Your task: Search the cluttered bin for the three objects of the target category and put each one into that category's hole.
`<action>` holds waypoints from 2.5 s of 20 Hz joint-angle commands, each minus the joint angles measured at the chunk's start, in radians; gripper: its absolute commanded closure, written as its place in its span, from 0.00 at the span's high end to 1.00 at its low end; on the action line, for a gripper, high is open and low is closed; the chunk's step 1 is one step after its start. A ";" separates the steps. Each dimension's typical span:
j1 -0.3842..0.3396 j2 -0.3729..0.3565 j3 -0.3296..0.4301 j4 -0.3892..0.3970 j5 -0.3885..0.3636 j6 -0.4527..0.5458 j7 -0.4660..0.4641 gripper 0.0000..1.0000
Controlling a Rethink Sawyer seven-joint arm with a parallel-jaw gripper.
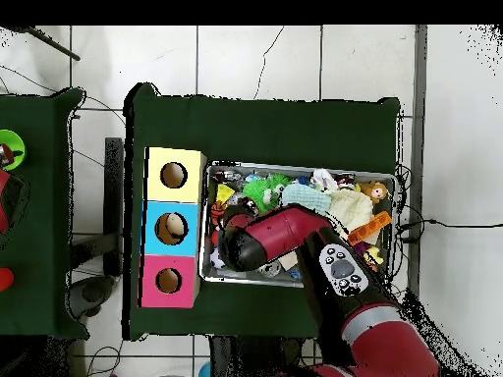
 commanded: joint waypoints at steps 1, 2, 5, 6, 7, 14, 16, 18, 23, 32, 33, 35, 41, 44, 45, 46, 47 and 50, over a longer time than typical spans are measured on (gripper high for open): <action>-0.021 0.116 -0.080 -0.003 -0.080 0.048 0.026 0.00; -0.030 0.105 -0.069 0.007 -0.072 0.060 0.016 0.00; -0.059 0.065 -0.035 0.043 -0.042 0.098 -0.009 0.00; -0.068 0.051 -0.023 0.055 -0.034 0.108 -0.017 0.00; -0.078 0.037 -0.012 0.068 -0.025 0.119 -0.024 0.00; -0.116 -0.040 0.035 0.138 0.006 0.144 -0.038 0.00; -0.122 -0.061 0.044 0.160 0.009 0.146 -0.040 0.00; -0.124 -0.085 0.044 0.188 0.009 0.141 -0.032 0.00; -0.105 -0.155 0.019 0.268 0.020 0.128 0.019 0.00; -0.094 -0.193 0.013 0.314 0.047 0.139 0.048 0.00; -0.089 -0.193 0.009 0.315 0.046 0.136 0.053 0.00; -0.087 -0.196 0.007 0.319 0.044 0.133 0.056 0.00; -0.100 -0.248 0.027 0.371 0.062 0.143 0.050 0.00; -0.117 -0.273 0.035 0.408 0.068 0.142 0.042 0.00; -0.124 -0.288 0.044 0.421 0.076 0.146 0.036 0.00; -0.131 -0.299 0.051 0.431 0.082 0.149 0.031 0.00; -0.135 -0.309 0.057 0.441 0.090 0.154 0.028 0.00; -0.152 -0.350 0.074 0.482 0.109 0.153 0.017 0.00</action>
